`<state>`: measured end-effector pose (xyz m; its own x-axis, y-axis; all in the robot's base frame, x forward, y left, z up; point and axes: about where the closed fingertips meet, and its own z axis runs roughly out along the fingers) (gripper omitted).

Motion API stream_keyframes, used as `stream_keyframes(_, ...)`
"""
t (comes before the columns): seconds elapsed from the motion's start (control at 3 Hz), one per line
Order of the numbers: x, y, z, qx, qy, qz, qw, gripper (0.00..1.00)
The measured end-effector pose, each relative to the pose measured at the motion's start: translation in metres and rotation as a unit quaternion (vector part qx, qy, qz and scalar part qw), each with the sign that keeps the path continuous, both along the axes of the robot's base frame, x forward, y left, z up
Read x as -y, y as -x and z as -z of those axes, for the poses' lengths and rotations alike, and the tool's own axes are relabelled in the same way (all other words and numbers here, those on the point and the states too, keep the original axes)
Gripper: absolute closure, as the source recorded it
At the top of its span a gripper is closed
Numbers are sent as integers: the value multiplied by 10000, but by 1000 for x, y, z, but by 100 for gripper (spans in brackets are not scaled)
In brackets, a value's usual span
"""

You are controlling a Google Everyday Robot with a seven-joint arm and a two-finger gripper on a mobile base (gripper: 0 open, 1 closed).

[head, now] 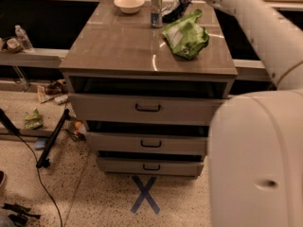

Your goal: Move redbull can near blue chip bag

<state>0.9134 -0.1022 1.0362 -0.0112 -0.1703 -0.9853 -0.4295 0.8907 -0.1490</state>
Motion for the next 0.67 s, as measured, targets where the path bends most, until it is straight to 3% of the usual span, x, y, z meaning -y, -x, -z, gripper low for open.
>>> stream_keyframes(0.33,-1,53,-53,320,93,53,9994,0)
stream_keyframes(0.67,1,78,-82,592,229,173,9978,0)
